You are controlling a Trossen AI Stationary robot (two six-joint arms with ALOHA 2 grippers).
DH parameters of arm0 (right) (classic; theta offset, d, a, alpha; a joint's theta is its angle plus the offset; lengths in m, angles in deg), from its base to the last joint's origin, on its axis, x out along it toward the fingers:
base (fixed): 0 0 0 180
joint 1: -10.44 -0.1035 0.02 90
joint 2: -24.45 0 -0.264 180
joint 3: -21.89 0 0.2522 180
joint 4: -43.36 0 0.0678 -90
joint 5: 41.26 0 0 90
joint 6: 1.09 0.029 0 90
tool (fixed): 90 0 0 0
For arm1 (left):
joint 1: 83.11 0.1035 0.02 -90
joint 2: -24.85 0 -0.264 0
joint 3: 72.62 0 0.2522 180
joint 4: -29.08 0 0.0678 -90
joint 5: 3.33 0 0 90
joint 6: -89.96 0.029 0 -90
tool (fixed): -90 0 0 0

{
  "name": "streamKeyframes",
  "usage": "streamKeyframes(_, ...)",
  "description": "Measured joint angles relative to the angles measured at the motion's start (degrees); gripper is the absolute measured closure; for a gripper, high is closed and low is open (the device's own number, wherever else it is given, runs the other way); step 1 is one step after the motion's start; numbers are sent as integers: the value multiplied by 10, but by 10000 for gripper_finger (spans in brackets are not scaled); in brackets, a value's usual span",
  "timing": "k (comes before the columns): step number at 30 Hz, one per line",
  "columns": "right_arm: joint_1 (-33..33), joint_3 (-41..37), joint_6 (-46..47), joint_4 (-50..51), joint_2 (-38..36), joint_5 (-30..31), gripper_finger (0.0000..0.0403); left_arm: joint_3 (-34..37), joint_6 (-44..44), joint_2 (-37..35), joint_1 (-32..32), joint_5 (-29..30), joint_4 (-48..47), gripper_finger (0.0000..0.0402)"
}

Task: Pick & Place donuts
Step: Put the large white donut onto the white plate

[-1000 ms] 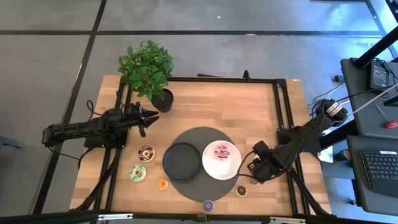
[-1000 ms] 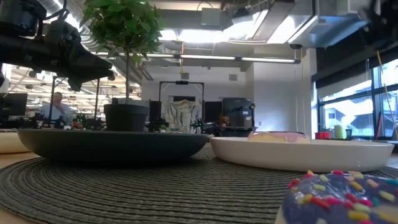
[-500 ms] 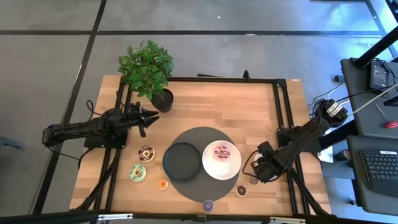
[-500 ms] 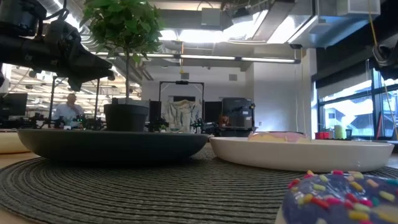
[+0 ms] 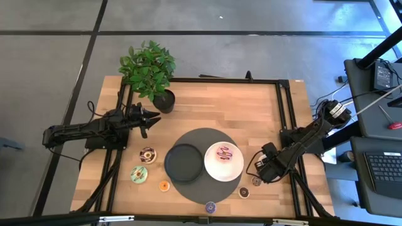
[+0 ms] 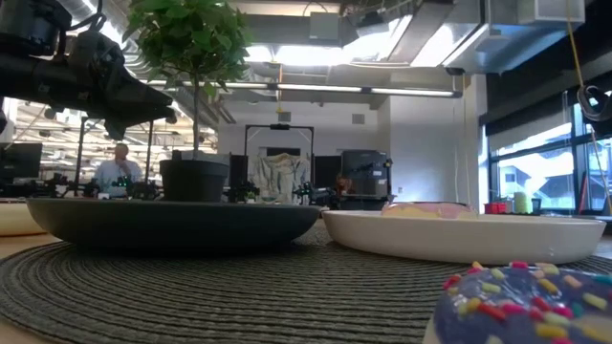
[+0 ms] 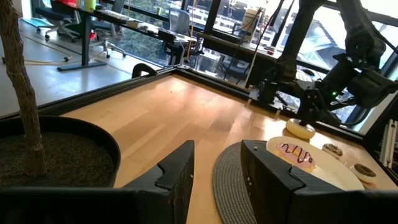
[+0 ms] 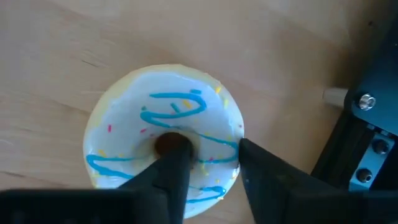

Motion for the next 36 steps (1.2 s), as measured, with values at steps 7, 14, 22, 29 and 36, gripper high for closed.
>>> streamKeyframes(7, 0, 0, -19, 9, 0, -1, 354, 0, 0, 0, 0, 0, 0, 274)
streamKeyframes(14, 0, 57, -50, 54, 0, 18, 383, 0, 0, 0, 0, 0, 0, 274)
streamKeyframes(22, 13, 163, -160, 28, 0, 149, 376, 0, 0, 0, 0, 0, 0, 274)
streamKeyframes(29, 62, 230, -376, -79, 41, 201, 386, 0, 0, 0, 0, 0, 0, 274)
streamKeyframes(36, 113, 307, -498, -84, 140, 168, 385, 0, 0, 0, 0, 0, 0, 274)
